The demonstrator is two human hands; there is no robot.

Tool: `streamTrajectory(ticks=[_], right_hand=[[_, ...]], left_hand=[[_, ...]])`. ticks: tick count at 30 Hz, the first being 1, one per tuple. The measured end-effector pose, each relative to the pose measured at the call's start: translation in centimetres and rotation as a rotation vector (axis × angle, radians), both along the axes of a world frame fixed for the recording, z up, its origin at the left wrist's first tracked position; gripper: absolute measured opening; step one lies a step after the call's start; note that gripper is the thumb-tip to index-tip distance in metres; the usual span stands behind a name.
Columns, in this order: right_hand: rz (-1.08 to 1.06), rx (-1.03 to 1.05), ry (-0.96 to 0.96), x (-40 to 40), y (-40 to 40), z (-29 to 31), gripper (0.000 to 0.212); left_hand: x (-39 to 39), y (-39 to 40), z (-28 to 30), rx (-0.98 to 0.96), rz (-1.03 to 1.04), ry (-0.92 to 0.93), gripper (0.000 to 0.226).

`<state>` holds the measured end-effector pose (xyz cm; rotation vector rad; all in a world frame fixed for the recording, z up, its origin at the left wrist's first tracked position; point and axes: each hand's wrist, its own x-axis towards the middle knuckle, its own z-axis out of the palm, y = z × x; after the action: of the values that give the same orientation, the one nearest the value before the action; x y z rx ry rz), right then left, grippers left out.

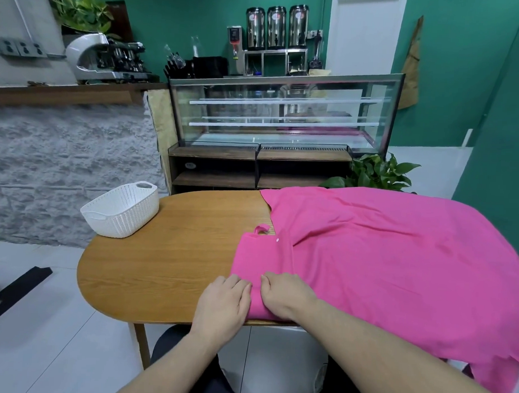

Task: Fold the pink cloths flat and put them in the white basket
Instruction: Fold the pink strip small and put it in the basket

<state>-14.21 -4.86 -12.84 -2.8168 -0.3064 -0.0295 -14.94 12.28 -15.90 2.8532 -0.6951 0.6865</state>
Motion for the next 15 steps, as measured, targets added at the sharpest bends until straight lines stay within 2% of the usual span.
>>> streamTrajectory(ticks=[3,6,8,11,13,15], right_hand=[[-0.008,0.006,0.032,0.3,-0.1,0.1,0.048],[0.016,-0.043,-0.141,-0.2,-0.1,-0.3,0.055],[0.014,-0.18,-0.226,-0.7,-0.4,-1.2,0.041],[0.003,-0.221,-0.375,-1.2,-0.6,-1.5,0.028],[0.033,-0.196,-0.33,-1.2,-0.7,-1.3,0.031],[0.056,-0.13,-0.262,-0.9,-0.4,-0.8,0.042]], left_hand=[[0.3,-0.3,1.1,-0.039,0.023,0.067,0.039],[0.9,-1.2,2.5,-0.068,0.057,0.222,0.045],[1.2,-1.7,3.4,-0.049,0.134,0.344,0.046],[1.8,-2.0,4.3,-0.01,0.198,0.48,0.05],[1.8,-2.0,4.1,-0.011,0.189,0.475,0.052],[1.5,-1.7,3.2,-0.028,0.145,0.287,0.057]])
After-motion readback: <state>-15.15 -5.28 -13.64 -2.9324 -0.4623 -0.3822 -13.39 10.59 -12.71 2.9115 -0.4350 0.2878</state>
